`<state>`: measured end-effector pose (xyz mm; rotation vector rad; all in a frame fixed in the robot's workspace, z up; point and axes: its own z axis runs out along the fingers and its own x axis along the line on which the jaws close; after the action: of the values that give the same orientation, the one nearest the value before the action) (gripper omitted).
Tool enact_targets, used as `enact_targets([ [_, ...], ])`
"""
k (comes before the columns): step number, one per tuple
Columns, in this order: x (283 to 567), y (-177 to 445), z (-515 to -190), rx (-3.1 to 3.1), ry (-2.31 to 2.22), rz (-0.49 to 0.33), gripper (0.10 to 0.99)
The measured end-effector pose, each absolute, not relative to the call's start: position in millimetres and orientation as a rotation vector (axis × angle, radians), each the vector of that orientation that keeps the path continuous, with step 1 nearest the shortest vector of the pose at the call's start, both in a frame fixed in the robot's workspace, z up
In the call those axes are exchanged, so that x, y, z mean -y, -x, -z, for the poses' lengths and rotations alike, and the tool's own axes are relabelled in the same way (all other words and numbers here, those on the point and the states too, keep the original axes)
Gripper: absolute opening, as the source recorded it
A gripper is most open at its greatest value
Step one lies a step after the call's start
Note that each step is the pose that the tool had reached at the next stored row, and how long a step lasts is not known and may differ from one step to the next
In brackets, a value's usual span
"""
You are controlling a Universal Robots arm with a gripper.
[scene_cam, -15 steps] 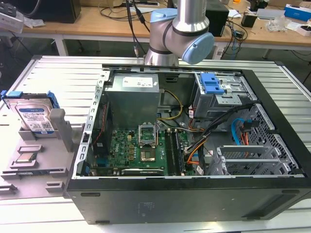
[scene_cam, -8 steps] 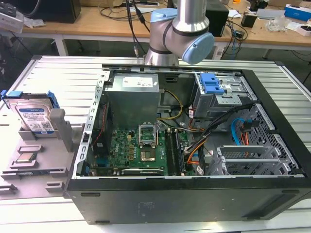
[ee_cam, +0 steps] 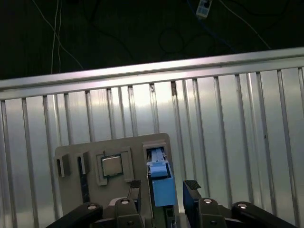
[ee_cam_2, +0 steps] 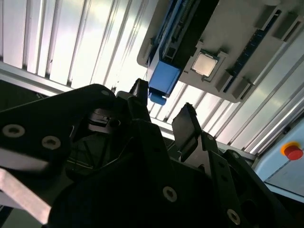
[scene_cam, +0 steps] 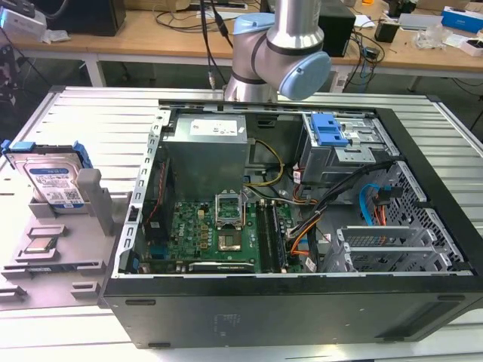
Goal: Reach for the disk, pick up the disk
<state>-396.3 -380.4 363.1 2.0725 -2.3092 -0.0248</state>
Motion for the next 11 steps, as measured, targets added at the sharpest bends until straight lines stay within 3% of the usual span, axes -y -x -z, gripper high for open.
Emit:
enact_targets([
  [11, 375.2, 390.0, -352.8, 2.309, -2.072, 0.024, 0.482],
])
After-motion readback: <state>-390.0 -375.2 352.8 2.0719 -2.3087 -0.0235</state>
